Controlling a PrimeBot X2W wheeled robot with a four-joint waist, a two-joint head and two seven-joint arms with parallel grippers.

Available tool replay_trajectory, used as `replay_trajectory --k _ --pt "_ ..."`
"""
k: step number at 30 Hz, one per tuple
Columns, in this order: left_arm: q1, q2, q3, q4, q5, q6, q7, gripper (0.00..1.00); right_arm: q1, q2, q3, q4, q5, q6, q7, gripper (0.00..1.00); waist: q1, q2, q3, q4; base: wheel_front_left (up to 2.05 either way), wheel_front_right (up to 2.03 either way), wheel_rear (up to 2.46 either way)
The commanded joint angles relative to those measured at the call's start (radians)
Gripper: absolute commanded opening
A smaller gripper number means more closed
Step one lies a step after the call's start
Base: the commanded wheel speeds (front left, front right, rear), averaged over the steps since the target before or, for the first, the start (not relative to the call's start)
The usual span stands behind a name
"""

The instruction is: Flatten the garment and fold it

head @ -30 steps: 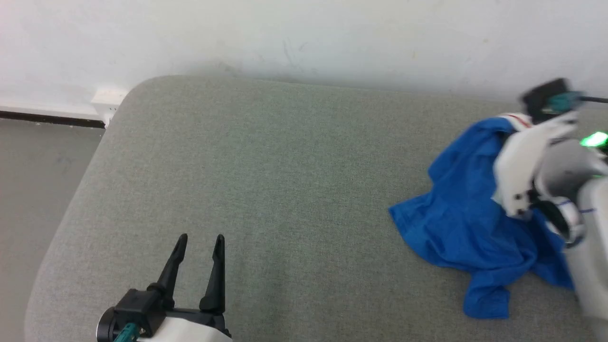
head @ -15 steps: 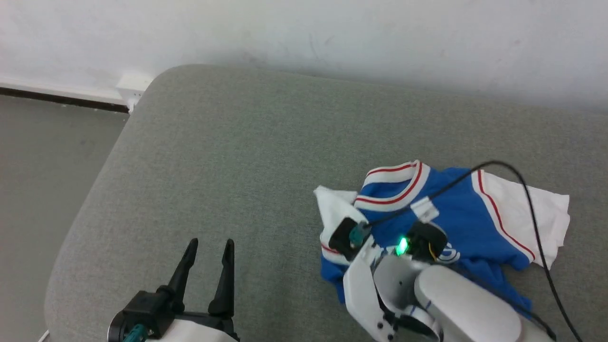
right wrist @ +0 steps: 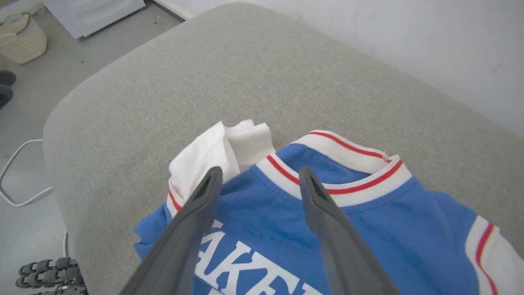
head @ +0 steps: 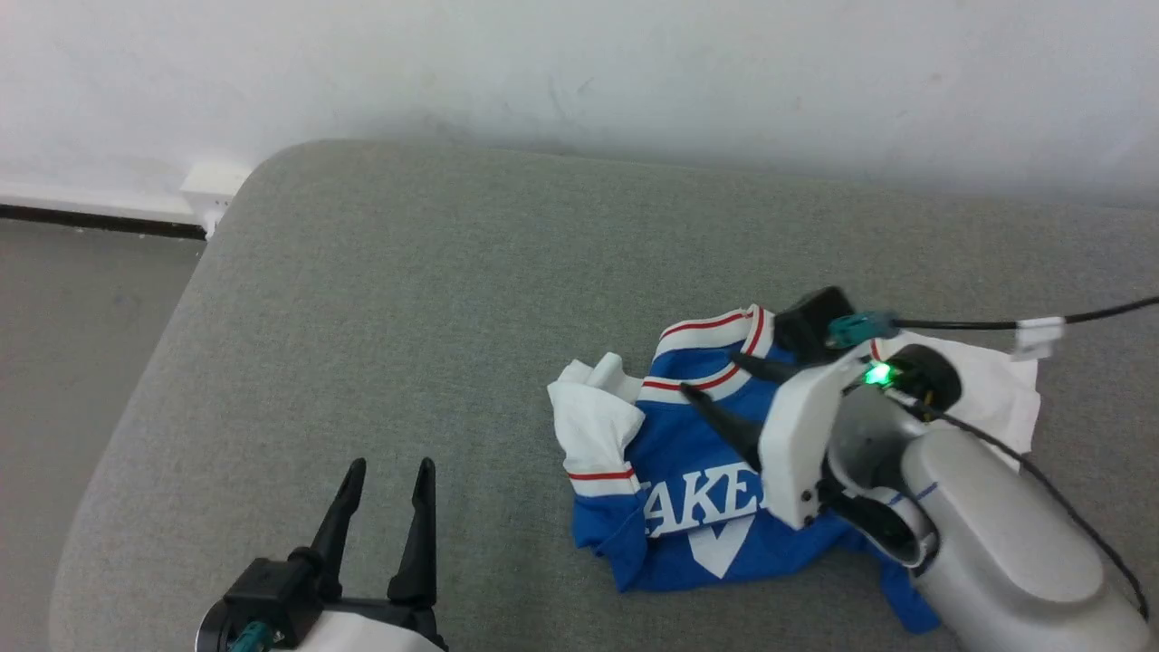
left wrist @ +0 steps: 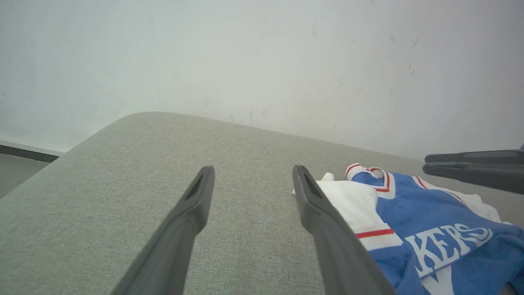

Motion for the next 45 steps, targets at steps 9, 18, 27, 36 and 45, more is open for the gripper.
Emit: replay_trajectory --k 9,18,27,36,45 --pt "0.051 -0.001 0.018 -0.026 0.023 0.004 -0.005 1.0 0.305 0.066 -0.53 -0.217 -0.248 -0.001 -0.192 1.0 -0.0001 -0.0001 -0.047 -0.086 0.0 0.0 0.0" --pt "0.098 0.0 0.046 -0.06 0.032 0.003 -0.005 1.0 0.665 0.211 -0.794 -0.42 -0.404 -0.001 -0.425 1.0 -0.0001 -0.0001 -0.048 -0.131 0.0 0.0 0.0" --pt "0.153 -0.001 0.062 -0.075 0.056 0.028 -0.005 1.0 0.751 0.212 -0.733 -0.345 -0.348 -0.001 -0.574 1.0 -0.0001 -0.0001 -0.054 -0.164 0.0 0.0 0.0" --pt "-0.08 0.072 -0.003 -0.077 0.114 -0.002 0.15 1.0 0.702 0.212 -0.736 -0.329 -0.356 -0.001 -0.586 1.0 -0.0001 -0.0001 0.003 -0.15 0.0 0.0 0.0" --pt "-0.322 0.082 -0.152 0.011 0.129 -0.039 0.475 1.0 0.658 0.212 -0.724 -0.307 -0.353 -0.001 -0.589 1.0 -0.0001 -0.0001 0.084 -0.154 0.0 0.0 0.0"
